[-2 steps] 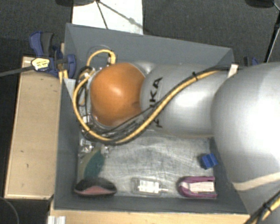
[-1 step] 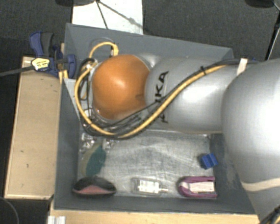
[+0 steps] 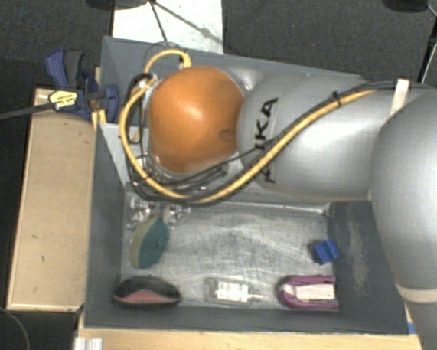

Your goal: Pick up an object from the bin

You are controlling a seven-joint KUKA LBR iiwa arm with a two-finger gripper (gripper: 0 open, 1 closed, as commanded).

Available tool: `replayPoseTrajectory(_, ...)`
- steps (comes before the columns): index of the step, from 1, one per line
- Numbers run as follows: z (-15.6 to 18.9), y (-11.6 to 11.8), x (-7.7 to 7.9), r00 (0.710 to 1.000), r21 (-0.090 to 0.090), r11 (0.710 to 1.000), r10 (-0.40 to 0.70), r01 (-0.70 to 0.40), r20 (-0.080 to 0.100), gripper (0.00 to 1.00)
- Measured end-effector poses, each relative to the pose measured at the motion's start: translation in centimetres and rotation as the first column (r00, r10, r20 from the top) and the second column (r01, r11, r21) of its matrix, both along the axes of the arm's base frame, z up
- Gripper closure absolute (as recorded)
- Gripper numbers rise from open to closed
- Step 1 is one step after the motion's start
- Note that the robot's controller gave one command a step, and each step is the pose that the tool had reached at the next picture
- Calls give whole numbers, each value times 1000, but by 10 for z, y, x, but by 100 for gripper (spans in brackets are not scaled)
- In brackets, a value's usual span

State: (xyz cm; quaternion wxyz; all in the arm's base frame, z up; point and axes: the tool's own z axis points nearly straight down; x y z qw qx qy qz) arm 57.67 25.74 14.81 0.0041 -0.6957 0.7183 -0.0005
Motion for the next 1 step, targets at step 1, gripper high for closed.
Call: replayPoseTrajectory(1,17,1,1,1000,0,1000,-12,12,-1,100)
